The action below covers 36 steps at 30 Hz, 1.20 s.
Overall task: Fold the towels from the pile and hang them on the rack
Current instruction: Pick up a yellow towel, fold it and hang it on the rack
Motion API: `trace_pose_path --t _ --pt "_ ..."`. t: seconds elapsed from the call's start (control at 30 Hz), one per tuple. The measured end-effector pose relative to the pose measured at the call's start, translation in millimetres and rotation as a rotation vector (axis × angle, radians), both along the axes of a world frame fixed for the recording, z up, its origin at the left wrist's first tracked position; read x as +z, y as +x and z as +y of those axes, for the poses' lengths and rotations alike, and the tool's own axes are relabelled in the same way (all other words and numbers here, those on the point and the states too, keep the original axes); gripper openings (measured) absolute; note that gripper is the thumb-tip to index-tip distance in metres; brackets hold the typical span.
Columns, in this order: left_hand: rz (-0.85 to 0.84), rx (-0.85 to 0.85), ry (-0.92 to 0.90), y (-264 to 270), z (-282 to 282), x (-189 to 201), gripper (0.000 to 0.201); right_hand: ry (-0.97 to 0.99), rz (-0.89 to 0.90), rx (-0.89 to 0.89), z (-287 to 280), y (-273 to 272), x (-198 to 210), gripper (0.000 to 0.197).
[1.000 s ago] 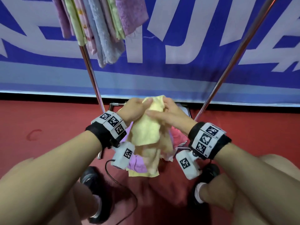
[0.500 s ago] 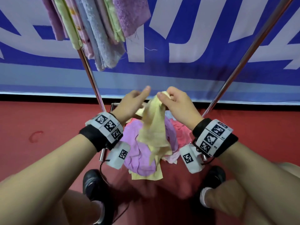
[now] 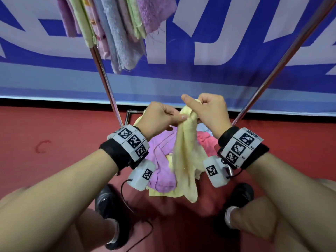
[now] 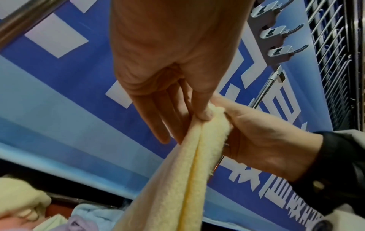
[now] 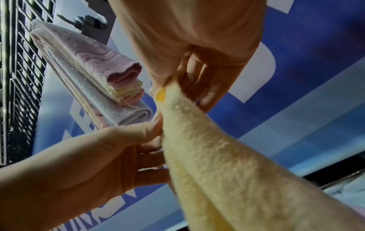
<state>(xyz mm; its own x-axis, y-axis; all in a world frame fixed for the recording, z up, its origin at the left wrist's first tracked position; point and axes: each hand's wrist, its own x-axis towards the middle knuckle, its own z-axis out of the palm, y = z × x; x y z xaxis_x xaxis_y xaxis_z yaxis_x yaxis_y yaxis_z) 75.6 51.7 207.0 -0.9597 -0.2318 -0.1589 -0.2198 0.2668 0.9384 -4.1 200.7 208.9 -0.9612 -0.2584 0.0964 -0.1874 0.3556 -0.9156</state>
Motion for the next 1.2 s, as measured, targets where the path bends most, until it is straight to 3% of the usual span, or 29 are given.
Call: trace_pose_path --t 0.1,0.3,0.4,0.53,0.6,0.67,0.73,0.77,0.83,0.87,0.9,0.93,1.0,1.13,1.2 --pt "0.014 0.092 0.097 -4 -8 5 0.018 0.063 0.042 0.02 4 -6 4 0.064" --pt "-0.034 0.089 0.358 -10 -6 12 0.022 0.392 0.161 0.341 14 -2 19 0.05" --pt "-0.073 -0.005 0.094 -12 -7 21 0.045 0.402 0.162 0.487 21 -4 20 0.051" --pt "-0.161 -0.328 -0.584 -1 -21 14 0.042 0.157 0.098 0.22 23 -18 19 0.066" --pt "-0.178 -0.294 -0.689 0 -29 8 0.022 0.084 0.036 0.063 28 -28 22 0.063" --pt "-0.17 -0.201 -0.554 -1 -35 4 0.005 0.207 0.024 0.022 31 -33 21 0.057" --pt "-0.153 -0.185 -0.296 -2 -29 8 0.009 0.321 0.031 0.154 28 -29 15 0.036" --pt "-0.155 -0.2 -0.17 -2 -24 10 0.012 0.304 -0.005 0.29 26 -20 14 0.04" --pt "-0.184 -0.249 -0.041 0 -13 16 0.016 0.214 -0.096 0.592 16 -4 10 0.081" --pt "-0.209 -0.274 -0.032 -1 -10 17 0.014 0.243 -0.079 0.663 12 -1 7 0.084" --pt "-0.237 -0.288 -0.04 -1 -10 18 0.011 0.3 -0.017 0.688 8 0 6 0.074" --pt "-0.258 -0.29 -0.058 -1 -10 18 0.009 0.372 0.073 0.671 7 -3 6 0.055" --pt "-0.275 -0.272 -0.043 0 -16 19 0.026 0.46 0.17 0.596 9 -7 10 0.016" --pt "-0.281 -0.386 0.084 5 -31 25 0.036 0.492 0.214 0.381 19 -20 19 0.052" --pt "-0.256 -0.414 0.053 7 -38 25 0.049 0.442 0.128 0.172 23 -29 19 0.055"
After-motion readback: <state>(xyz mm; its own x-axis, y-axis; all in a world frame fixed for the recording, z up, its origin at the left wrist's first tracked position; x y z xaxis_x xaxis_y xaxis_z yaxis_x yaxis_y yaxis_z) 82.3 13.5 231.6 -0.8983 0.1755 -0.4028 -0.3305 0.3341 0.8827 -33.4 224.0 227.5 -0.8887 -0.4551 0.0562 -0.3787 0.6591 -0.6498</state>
